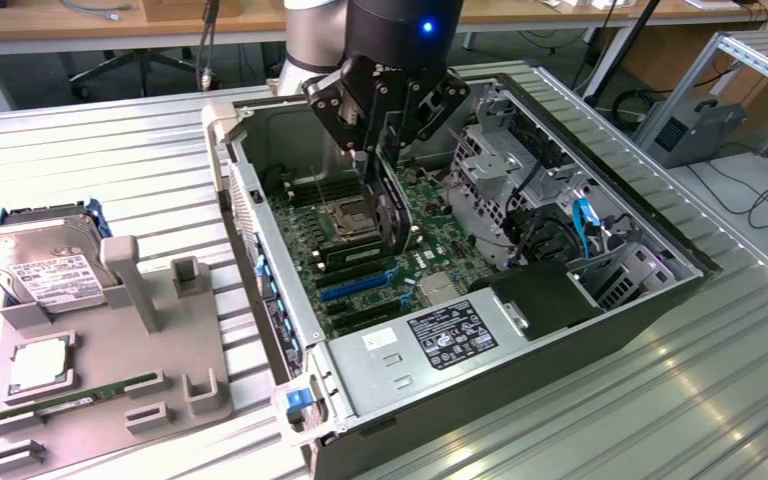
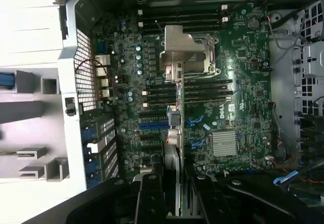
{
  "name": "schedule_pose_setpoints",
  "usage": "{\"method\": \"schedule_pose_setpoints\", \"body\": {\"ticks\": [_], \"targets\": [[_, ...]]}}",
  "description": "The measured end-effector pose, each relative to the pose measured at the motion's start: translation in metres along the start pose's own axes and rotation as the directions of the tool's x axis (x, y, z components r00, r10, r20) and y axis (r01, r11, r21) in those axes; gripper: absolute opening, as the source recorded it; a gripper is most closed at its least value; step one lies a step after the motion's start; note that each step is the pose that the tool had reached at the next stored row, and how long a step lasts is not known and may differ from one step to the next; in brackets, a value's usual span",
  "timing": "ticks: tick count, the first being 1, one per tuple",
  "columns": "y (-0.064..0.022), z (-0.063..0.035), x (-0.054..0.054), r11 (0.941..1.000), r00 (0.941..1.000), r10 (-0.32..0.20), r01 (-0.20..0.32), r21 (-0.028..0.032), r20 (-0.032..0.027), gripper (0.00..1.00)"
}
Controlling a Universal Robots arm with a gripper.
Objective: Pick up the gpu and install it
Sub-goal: 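Pick up the gpu and move the gpu toward the slot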
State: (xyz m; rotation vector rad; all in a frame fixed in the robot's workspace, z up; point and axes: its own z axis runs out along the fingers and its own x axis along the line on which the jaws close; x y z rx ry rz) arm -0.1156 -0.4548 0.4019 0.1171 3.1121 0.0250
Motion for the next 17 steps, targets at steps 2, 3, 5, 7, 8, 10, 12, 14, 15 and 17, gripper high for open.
{"method": "schedule_pose_setpoints", "body": {"ticks": [2, 3, 5, 7, 8, 10, 12, 14, 15, 17], "targets": [[0.0001, 0.0003, -0.001, 1.0000, 1.0000, 0.000, 0.000, 0.0002, 0.0000, 0.26], [0.0001, 0.0004, -0.002, 1.0000, 1.0000, 0.000, 0.000, 0.0004, 0.0000, 0.26], [0.0002, 0.0007, -0.003, 1.0000, 1.0000, 0.000, 0.000, 0.0008, 0.0000, 0.26], [0.0003, 0.0010, -0.004, 1.0000, 1.0000, 0.000, 0.000, 0.0012, 0.0000, 0.26], [0.0003, 0.0012, -0.005, 1.0000, 1.0000, 0.000, 0.000, 0.0013, 0.0001, 0.26], [0.0005, 0.0015, -0.007, 1.0000, 1.0000, 0.000, 0.000, 0.0024, 0.0000, 0.26], [0.0008, 0.0019, -0.009, 1.0000, 1.0000, 0.000, 0.000, 0.0031, 0.0002, 0.26], [0.0011, 0.0023, -0.011, 1.0000, 1.0000, 0.000, 0.000, 0.0036, 0.0003, 0.26], [0.0012, 0.0025, -0.012, 1.0000, 1.0000, 0.000, 0.000, 0.0036, 0.0003, 0.26], [0.0015, 0.0031, -0.015, 1.0000, 1.0000, 0.000, 0.000, 0.0041, 0.0003, 0.26]]}}
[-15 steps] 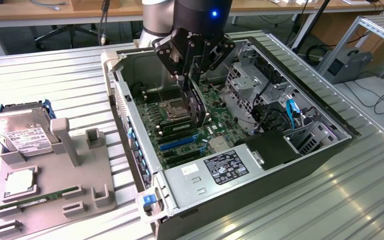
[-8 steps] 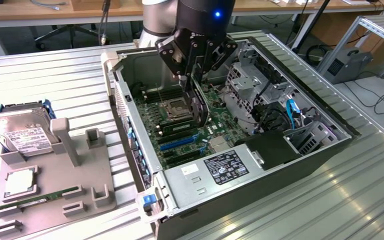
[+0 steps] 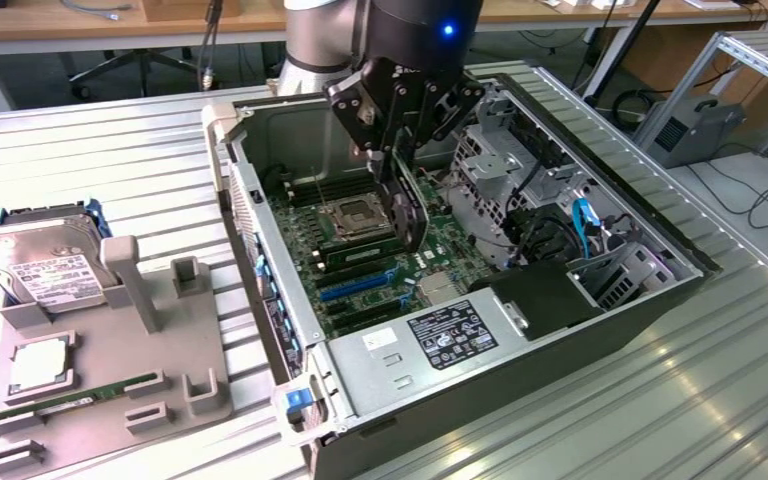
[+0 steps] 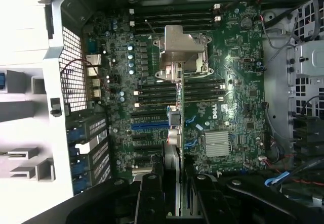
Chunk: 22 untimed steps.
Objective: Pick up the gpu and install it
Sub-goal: 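Pick up the gpu and move the gpu toward the slot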
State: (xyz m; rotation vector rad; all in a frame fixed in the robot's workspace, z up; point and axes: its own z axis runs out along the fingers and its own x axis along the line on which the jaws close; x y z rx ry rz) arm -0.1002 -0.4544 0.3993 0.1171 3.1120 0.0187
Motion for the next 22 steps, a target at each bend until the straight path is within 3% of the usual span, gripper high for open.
{"method": "schedule_pose_setpoints", "body": {"ticks": [22], "targets": [[0.0035, 0.0095, -0.028, 1.0000, 1.0000, 0.000, 0.000, 0.0034, 0.0003, 0.26]]}}
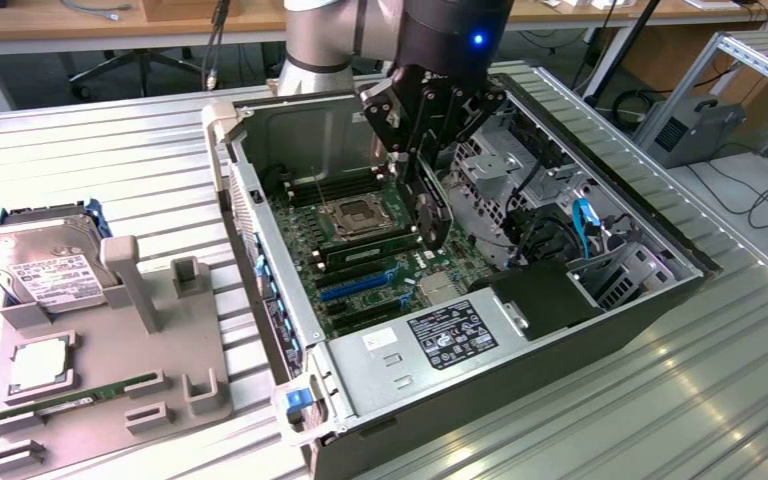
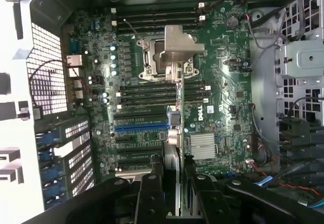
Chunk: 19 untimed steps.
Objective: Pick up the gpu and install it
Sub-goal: 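Pick up the gpu and move the gpu toward the slot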
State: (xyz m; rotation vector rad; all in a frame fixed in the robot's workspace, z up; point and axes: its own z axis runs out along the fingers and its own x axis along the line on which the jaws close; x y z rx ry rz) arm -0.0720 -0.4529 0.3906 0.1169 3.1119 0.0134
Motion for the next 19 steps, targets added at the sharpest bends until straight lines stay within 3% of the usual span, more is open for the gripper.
{"method": "schedule_pose_setpoints", "body": {"ticks": [4, 19], "targets": [[0.0009, 0.0029, -0.004, 1.0000, 1.0000, 0.000, 0.000, 0.0003, -0.0001, 0.26], [0.0192, 0.0111, -0.022, 1.0000, 1.0000, -0.001, 0.001, 0.0011, 0.0000, 0.26]]}}
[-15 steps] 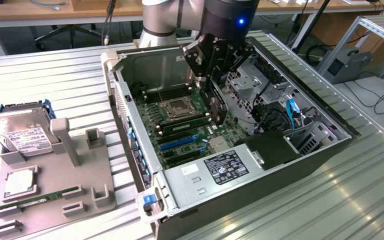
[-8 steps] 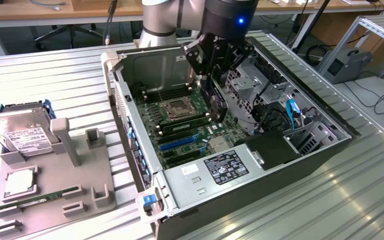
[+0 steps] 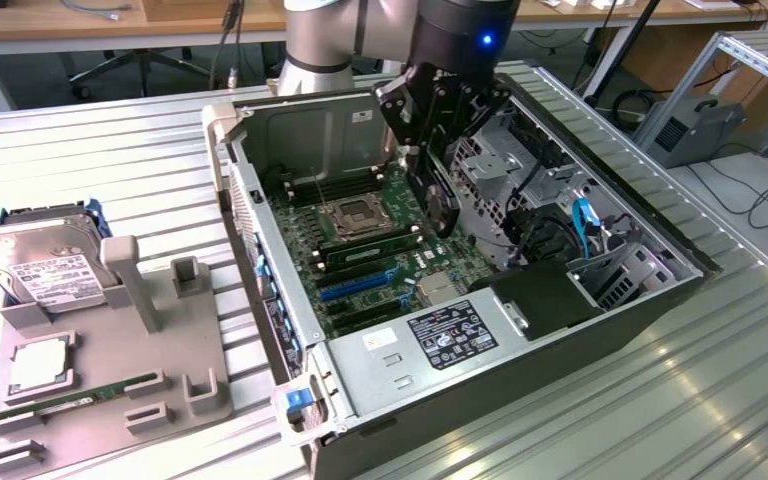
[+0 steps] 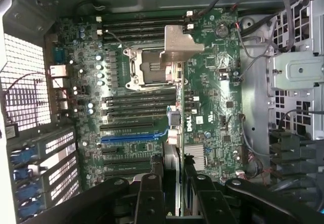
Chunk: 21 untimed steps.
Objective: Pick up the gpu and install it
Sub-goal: 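Pick up the gpu and move the gpu toward the slot, then insert the gpu into the slot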
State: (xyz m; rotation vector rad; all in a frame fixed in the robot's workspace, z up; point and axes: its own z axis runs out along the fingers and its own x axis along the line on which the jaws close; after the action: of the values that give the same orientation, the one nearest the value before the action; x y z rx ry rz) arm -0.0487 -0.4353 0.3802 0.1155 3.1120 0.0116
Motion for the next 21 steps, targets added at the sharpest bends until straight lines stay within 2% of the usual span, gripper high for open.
{"method": "schedule_pose_setpoints", "body": {"ticks": [6, 21], "targets": [[0.0053, 0.0037, -0.0088, 1.0000, 1.0000, 0.000, 0.000, 0.0005, 0.0001, 0.26], [0.0053, 0.0036, -0.0090, 1.0000, 1.0000, -0.001, 0.001, 0.0007, 0.0001, 0.26]]}}
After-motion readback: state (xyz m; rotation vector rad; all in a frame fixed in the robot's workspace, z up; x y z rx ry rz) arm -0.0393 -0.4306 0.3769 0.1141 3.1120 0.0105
